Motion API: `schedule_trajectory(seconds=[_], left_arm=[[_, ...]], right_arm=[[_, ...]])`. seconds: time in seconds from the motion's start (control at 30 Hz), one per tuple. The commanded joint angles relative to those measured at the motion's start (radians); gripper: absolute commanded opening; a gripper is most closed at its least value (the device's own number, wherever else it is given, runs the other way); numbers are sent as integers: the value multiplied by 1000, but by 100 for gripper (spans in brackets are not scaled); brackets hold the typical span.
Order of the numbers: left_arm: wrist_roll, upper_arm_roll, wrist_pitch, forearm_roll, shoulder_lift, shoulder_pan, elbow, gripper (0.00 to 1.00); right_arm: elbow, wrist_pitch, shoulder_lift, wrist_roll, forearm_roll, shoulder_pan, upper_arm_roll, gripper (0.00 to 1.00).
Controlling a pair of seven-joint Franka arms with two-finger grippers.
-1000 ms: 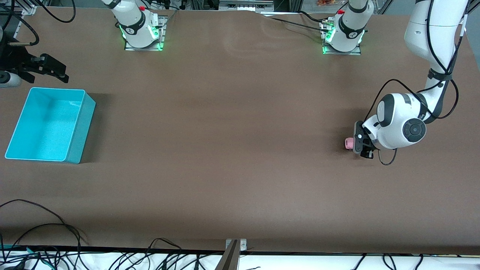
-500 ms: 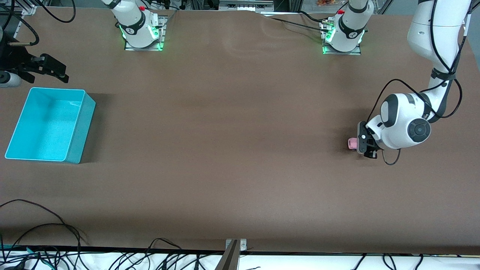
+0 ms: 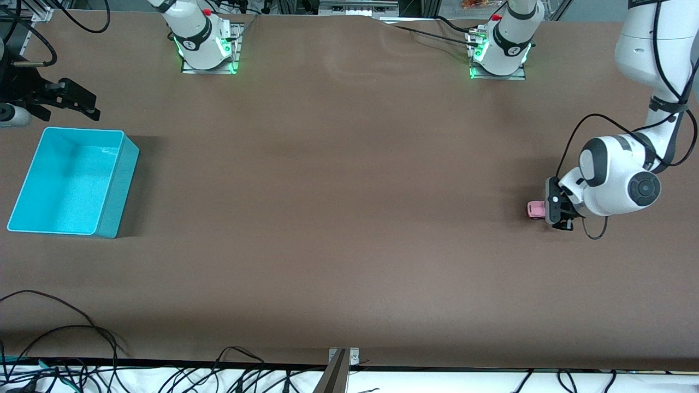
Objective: Wind and store pink jeep toy
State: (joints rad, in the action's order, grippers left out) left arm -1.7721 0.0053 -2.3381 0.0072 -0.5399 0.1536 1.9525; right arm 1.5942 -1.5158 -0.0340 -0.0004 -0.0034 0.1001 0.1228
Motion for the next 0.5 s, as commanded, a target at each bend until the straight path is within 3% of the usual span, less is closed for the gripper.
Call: schedule_trajectory(seconds=[0.0,0.47], left_arm=[[-84,5,-1,-7,-66,47,-9,14],[-202,4,-1,10,-130,205,-98,15]], right_arm=[[-25,9,9,13,6,-2,1,100],[-25,9,9,13,6,-2,1,100]])
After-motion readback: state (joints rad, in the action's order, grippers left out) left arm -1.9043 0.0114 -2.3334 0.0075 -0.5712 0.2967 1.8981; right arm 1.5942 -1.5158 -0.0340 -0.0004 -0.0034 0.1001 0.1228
